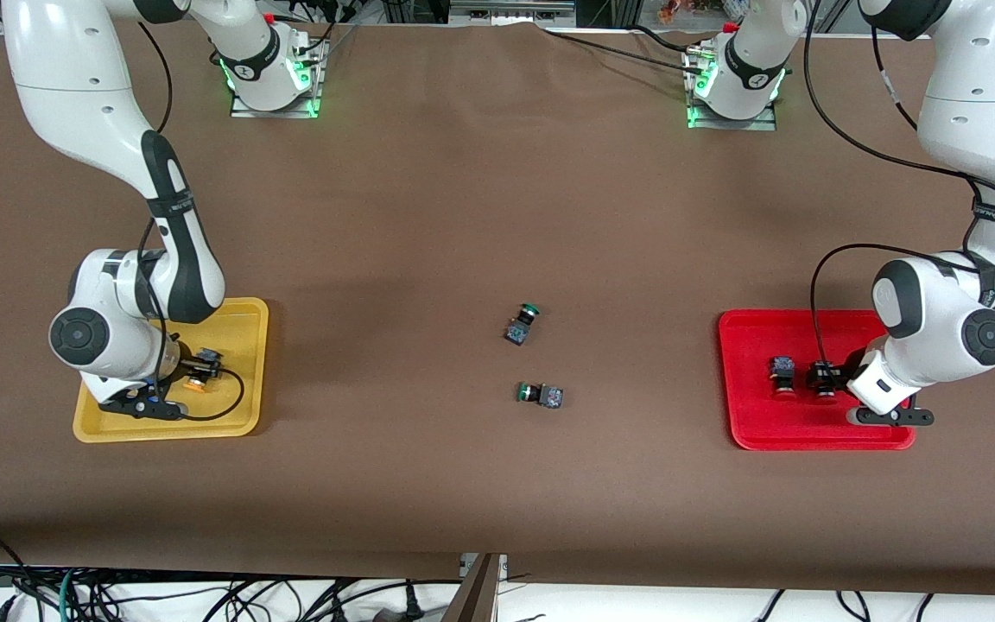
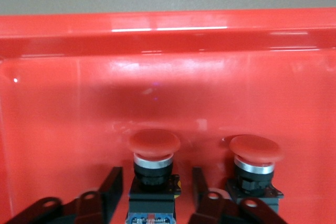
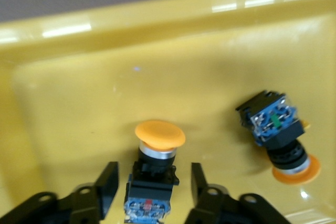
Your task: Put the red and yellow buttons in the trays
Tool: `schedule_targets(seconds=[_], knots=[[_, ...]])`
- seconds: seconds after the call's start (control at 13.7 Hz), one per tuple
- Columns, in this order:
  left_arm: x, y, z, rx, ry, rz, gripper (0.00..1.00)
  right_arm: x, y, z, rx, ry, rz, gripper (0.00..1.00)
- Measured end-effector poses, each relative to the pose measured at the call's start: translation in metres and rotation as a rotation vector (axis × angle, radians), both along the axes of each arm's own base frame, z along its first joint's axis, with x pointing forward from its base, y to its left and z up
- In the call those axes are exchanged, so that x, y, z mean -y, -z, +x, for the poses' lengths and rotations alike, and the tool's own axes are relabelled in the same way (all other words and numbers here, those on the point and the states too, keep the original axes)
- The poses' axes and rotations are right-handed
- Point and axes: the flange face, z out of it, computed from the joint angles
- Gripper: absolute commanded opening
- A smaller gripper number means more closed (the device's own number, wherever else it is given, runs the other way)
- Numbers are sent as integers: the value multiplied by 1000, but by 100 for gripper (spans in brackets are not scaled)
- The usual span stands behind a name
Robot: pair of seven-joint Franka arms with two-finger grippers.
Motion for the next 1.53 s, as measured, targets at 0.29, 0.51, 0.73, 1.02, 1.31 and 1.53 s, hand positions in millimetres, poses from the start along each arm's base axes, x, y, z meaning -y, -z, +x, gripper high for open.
schedule_targets(seconds=[0.29,0.51,0.73,1.02,1.31,1.53], knots=[[0,-54,7,41,7,6,100,-7,-96,10,-3,-42,22,100],[2,-145,-1,34,15,5,100,-22,-182,12,-66,-78,37,100],[13,-233,-27,8,31,0,100,-29,-245,10,-100,-138,44,100],[40,-317,-67,3,48,0,100,-32,-298,-7,-111,-152,56,100],[91,-357,-99,-5,45,7,100,-39,-329,-28,-135,-162,74,100],[114,-373,-112,-2,50,12,100,-47,-356,-46,-109,-187,95,100]])
